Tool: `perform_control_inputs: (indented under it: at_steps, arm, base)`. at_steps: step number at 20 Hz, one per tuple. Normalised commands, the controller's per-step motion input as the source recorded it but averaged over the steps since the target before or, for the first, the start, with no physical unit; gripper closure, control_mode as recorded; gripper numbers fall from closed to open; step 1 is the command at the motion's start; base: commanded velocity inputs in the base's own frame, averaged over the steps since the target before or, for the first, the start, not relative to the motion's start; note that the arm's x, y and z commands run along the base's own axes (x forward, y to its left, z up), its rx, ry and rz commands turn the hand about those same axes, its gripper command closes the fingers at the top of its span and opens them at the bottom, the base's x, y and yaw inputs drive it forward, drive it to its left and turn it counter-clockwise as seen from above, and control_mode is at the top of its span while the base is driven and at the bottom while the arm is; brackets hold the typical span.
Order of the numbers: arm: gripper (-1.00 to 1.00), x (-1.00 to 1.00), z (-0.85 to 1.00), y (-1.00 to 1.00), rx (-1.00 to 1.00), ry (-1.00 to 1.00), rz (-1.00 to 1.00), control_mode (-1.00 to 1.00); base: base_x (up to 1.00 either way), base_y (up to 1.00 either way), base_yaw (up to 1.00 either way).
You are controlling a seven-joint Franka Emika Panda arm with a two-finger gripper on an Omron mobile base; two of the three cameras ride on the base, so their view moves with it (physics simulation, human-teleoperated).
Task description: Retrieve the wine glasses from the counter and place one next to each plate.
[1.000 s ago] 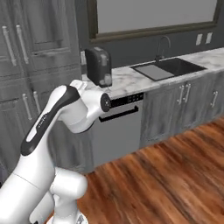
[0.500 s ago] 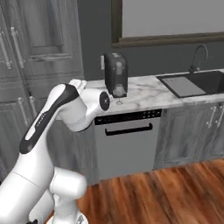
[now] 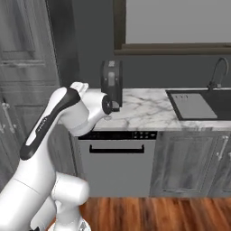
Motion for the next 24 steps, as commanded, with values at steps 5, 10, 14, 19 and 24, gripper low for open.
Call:
perform_control_inputs:
  at_steps: [5, 10, 14, 19, 24]
  arm:
    - [-1.00, 0.00, 0.00, 0.00, 0.00, 0.00, 0.00, 1.00]
    - [-1.00, 0.00, 0.00, 0.00, 0.00, 0.00, 0.00, 1.00]
    - [-1.00, 0.00, 0.00, 0.00, 0.00, 0.00, 0.00, 1.00]
    - [-1.00, 0.00, 0.00, 0.00, 0.00, 0.00, 0.00, 1.00]
    - [-1.00, 0.00, 0.00, 0.00, 0.00, 0.00, 0.00, 1.00]
  base:
    - [0.48, -0.82, 0.32]
    - [0.11, -0.66, 0.29]
    - [0.26, -0.19, 0.35]
    - [0.50, -0.03, 0.29]
    - [0.63, -0.25, 0.20]
